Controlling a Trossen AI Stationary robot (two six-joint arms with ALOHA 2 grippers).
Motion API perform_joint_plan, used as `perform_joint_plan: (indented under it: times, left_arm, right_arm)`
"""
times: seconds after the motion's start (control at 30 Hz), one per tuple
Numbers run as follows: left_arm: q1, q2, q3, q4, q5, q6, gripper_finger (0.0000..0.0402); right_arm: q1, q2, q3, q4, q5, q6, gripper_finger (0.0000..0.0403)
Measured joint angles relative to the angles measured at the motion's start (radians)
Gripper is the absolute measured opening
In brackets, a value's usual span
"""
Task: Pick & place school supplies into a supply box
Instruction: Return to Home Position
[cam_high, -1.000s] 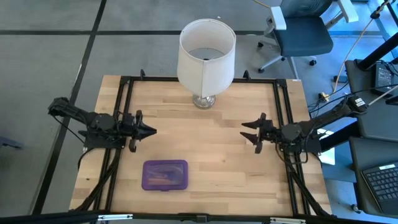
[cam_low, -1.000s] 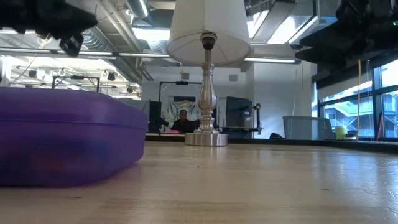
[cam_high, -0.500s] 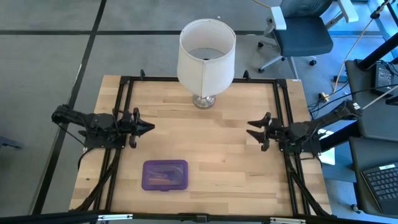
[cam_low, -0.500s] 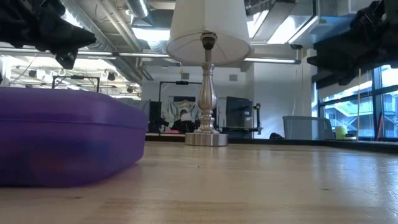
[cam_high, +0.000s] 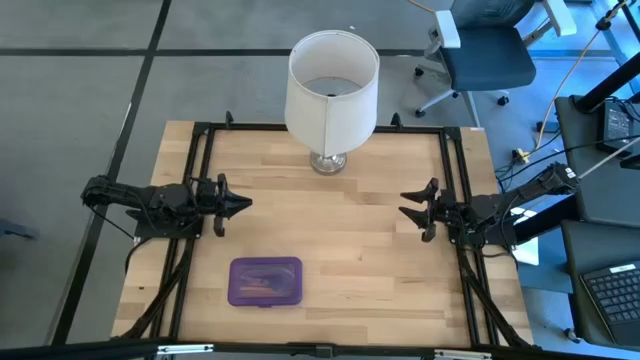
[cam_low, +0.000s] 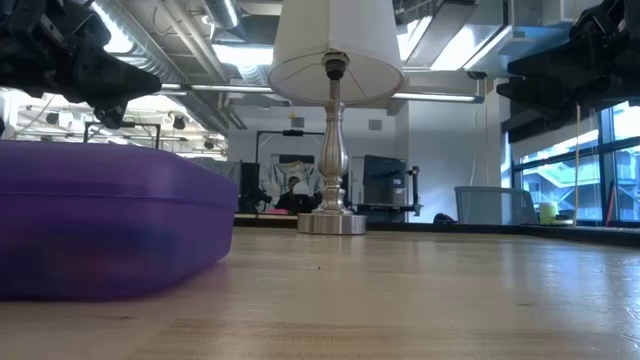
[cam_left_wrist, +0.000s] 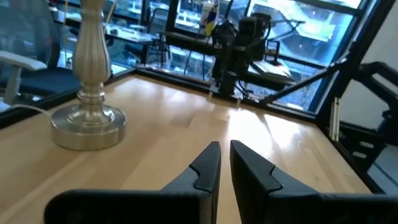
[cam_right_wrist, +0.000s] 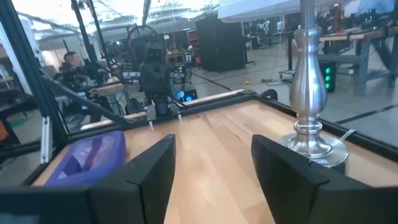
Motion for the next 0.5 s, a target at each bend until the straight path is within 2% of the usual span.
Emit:
perform_joint_plan:
  times: [0.27, 0.5]
  left_arm:
    - [0.040, -0.009, -0.001, 0.000, 0.041, 0.010, 0.0031]
    - [0.047, -0.009, -0.001, 0.001, 0.026, 0.010, 0.0031]
  right_arm:
    - [0.000, -0.055, 0.000, -0.025, 0.040, -0.047, 0.0215]
    - [0.000, -0.216, 0.000, -0.214, 0.052, 0.006, 0.0215]
